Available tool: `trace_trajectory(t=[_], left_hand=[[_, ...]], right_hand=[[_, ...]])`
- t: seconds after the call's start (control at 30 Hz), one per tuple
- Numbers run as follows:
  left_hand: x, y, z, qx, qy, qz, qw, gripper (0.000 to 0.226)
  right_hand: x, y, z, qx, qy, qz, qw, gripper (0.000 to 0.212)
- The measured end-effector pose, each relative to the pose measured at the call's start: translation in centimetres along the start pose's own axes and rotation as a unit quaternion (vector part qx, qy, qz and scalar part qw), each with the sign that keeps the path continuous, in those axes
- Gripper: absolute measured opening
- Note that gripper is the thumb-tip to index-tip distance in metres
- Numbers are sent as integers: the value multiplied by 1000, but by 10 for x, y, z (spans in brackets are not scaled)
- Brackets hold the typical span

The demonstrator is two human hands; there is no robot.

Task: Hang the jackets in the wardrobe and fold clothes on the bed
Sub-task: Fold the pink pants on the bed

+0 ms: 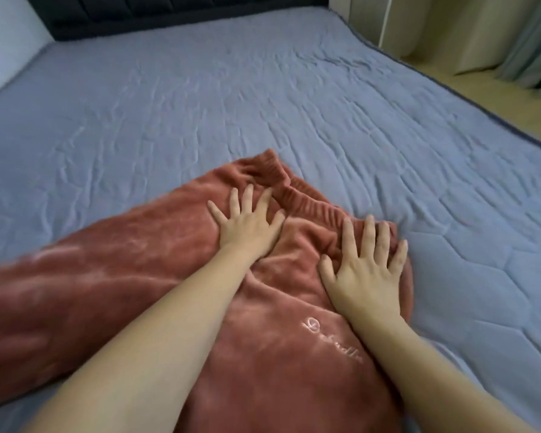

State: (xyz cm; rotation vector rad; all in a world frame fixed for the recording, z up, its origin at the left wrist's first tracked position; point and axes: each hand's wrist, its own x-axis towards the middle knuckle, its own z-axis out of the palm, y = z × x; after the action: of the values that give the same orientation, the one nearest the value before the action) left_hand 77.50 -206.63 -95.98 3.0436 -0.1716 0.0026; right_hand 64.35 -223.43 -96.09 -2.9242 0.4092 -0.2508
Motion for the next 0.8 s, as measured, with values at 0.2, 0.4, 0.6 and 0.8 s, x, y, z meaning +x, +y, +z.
trace_trajectory(t=[0.2,0.4,0.6,0.8], left_hand=[[12,-9,-10,-93,-4,9,996,66],[19,-85,-56,34,6,-152,988,68],[69,-90,-79,17,233,-128,964,40],[102,-73,-10,22,115,-143,983,59]], right_hand=[[30,0,-14,51,9,45,998,78],[81,-25,-46,68,-123,-47,989,65],[135,-9,-59,76,59,-37,995,28],[140,18,14,21,128,-24,991,28]])
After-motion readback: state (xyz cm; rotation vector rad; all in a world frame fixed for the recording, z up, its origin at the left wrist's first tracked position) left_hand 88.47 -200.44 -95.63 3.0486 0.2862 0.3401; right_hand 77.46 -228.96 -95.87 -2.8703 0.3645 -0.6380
